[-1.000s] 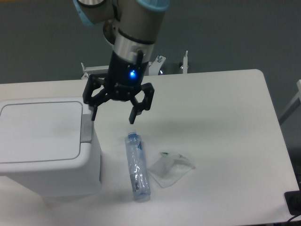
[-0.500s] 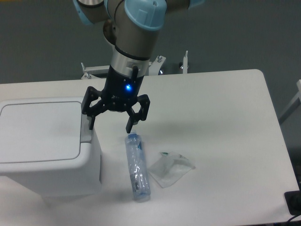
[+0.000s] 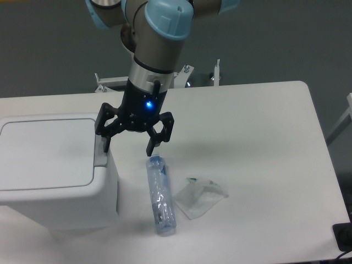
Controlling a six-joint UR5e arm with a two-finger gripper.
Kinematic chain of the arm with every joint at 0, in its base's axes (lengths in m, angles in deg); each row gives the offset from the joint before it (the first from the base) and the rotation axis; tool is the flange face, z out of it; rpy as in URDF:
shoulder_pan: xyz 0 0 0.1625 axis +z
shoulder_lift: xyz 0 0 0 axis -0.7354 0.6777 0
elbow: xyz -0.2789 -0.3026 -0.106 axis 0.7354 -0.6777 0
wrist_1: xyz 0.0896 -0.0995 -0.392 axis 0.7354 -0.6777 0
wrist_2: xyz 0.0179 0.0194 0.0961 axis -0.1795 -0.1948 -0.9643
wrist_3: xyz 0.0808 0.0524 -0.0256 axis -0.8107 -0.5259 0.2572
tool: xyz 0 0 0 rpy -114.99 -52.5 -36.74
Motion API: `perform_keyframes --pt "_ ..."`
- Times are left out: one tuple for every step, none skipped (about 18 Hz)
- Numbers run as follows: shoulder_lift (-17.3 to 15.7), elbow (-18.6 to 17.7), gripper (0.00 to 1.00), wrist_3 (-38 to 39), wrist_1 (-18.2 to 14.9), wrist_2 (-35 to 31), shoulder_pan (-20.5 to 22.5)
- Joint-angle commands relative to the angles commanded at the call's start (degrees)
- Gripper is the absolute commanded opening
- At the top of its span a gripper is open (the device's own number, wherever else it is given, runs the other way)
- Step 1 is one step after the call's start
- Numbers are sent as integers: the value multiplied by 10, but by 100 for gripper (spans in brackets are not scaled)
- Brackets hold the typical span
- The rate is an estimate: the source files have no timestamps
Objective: Open the trash can
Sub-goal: 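Push the gripper finger against the lid edge to flip the lid open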
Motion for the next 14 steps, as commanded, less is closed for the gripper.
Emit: perform_keyframes --pt "0 1 100 0 0 0 0" --pt "1 0 100 0 0 0 -1" --pt "1 -4 100 0 0 0 -1" --pt "2 -4 100 0 0 0 -1" --pt "3 -4 100 0 0 0 -1" --pt "3 -4 100 -1 0 0 -1" --pt "4 -4 100 -1 0 0 -1" --pt "4 -4 100 -1 0 0 -1" --pt "4 -4 100 -1 0 0 -1" --pt "4 -4 100 -1 0 0 -1" --pt "4 -4 100 -1 0 0 -1" --pt "4 -3 100 -1 0 0 -1" --pt "3 -3 100 0 1 0 -1" --pt "-1 0 100 0 1 0 -1"
